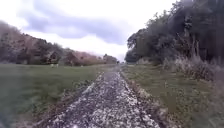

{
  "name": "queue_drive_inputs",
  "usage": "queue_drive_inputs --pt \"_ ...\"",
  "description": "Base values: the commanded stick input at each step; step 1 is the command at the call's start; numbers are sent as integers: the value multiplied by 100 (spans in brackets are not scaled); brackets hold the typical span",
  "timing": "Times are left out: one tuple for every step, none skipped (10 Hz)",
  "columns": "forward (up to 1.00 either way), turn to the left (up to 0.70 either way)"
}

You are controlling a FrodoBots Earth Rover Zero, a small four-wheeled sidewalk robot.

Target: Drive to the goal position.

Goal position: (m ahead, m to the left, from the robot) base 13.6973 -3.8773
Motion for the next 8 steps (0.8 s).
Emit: queue_drive_inputs --pt "60 0" --pt "60 0" --pt "60 0" --pt "60 0" --pt "60 0" --pt "60 0" --pt "60 0" --pt "60 0"
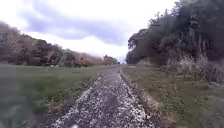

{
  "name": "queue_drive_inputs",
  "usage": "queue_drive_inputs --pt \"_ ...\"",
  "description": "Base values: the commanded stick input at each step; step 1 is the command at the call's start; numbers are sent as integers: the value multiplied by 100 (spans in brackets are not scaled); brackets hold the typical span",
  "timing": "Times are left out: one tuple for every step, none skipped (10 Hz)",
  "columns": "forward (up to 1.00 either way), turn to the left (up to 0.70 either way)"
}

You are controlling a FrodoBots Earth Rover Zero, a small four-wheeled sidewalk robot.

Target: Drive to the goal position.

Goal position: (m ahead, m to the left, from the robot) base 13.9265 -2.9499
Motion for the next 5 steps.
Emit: queue_drive_inputs --pt "60 0" --pt "60 0" --pt "60 0" --pt "60 0" --pt "60 0"
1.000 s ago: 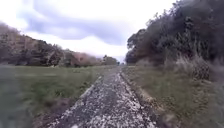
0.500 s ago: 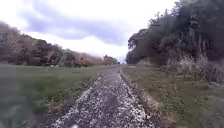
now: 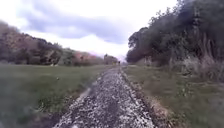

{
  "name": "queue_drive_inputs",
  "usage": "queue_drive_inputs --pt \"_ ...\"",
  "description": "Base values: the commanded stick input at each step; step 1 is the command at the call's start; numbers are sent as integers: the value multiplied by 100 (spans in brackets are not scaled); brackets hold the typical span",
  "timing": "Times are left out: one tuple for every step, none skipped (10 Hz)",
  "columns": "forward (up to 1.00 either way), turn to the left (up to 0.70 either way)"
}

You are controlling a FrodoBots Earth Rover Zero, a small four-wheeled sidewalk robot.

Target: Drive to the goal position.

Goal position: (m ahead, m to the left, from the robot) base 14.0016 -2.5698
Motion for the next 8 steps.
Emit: queue_drive_inputs --pt "60 0" --pt "60 0" --pt "60 0" --pt "60 0" --pt "60 0" --pt "60 -3" --pt "60 -10" --pt "60 -15"
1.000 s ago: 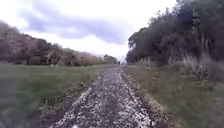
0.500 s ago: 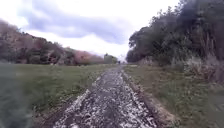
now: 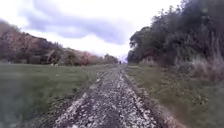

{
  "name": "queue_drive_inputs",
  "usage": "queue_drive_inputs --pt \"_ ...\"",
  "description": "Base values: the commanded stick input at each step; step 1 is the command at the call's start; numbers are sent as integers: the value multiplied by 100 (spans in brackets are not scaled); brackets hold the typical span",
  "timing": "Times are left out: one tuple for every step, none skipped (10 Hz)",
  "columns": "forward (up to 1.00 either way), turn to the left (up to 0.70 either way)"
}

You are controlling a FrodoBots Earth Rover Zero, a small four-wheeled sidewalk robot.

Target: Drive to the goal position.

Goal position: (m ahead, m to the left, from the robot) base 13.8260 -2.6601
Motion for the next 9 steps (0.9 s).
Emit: queue_drive_inputs --pt "60 -15" --pt "60 -15" --pt "60 -9" --pt "60 -2" --pt "60 0" --pt "60 0" --pt "60 0" --pt "60 0" --pt "60 0"
